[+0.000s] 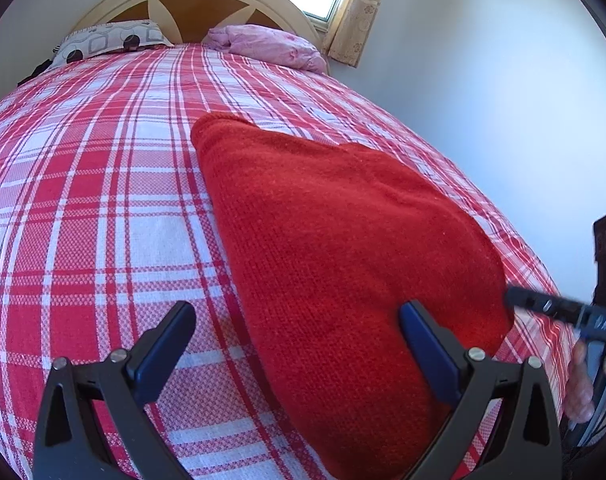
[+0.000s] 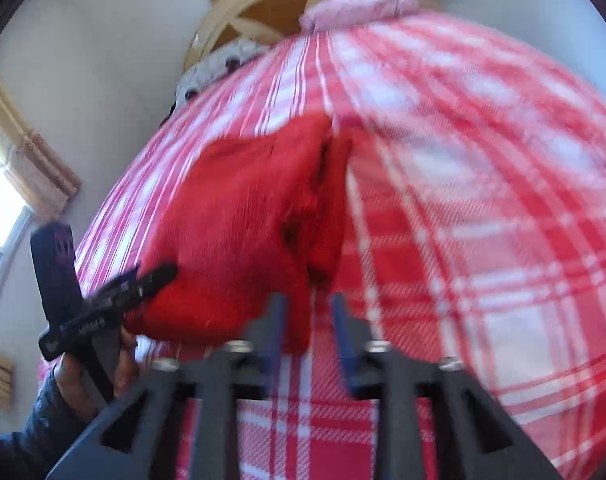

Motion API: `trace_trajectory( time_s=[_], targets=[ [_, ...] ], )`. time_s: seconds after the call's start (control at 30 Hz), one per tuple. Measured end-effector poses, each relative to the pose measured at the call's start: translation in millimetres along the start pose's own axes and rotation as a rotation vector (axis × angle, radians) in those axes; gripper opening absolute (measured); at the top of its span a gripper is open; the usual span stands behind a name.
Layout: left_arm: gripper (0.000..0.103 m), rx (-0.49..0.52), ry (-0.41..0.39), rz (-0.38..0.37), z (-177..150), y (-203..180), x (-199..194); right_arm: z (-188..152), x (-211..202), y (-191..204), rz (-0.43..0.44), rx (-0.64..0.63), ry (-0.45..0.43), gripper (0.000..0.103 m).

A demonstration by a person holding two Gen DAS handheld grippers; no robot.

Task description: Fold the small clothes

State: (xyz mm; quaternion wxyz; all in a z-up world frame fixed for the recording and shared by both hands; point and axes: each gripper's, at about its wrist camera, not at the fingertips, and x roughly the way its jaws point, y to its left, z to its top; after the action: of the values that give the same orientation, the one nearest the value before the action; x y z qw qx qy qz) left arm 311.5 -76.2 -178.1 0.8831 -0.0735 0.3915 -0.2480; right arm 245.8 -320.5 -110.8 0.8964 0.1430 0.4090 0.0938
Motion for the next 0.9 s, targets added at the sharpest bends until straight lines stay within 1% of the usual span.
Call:
trace_trajectory(
  time_s=[0.13, 0.2, 0.27, 0.33, 0.37, 0.4, 0.47, 0.6, 0.7, 0.9],
  targets=[
    [0.103, 0.000, -0.002, 0.001, -0.3, 0.1, -0.3, 26.8, -5.0, 20.4, -0.011, -0.062, -0.085, 0.040],
    [0.103, 0.002, -0.001, 0.003, -0.7, 0.0, -0.2, 36.5, 4.4, 29.5, 0.004, -0.087, -0.075, 0.040],
    [0.103, 0.003, 0.000, 0.010, -0.7, -0.5, -0.4, 40.5, 22.1, 37.5, 0.008, -0.110, -0.036, 0.040],
    [0.103, 0.006, 0.003, 0.018, -0.8, -1.3, 0.1, 37.4, 41.6, 40.8, -0.012, -0.141, 0.025, 0.040],
    [0.103, 0.006, 0.005, 0.020, -0.7, -1.3, 0.7, 33.0, 51.8, 40.2, -0.045, -0.157, 0.049, 0.039],
    [0.103, 0.006, 0.009, 0.020, -0.6, -1.4, 1.3, 28.1, 55.9, 37.7, -0.060, -0.165, 0.059, 0.036],
    [0.103, 0.008, 0.021, 0.015, -0.5, -1.5, 3.2, 18.2, 60.2, 31.1, -0.074, -0.180, 0.060, 0.036],
    [0.103, 0.016, 0.034, 0.015, 0.0, -3.2, 5.2, 16.0, 60.8, 17.4, -0.039, -0.135, 0.064, 0.036],
    [0.103, 0.011, 0.043, 0.011, 0.1, -2.8, 6.9, 14.9, 65.7, 19.4, -0.047, -0.166, 0.058, 0.036],
    [0.103, 0.005, 0.056, 0.010, 0.3, -3.1, 8.8, 7.7, 63.7, 4.1, 0.018, -0.086, 0.009, 0.041]
  ],
)
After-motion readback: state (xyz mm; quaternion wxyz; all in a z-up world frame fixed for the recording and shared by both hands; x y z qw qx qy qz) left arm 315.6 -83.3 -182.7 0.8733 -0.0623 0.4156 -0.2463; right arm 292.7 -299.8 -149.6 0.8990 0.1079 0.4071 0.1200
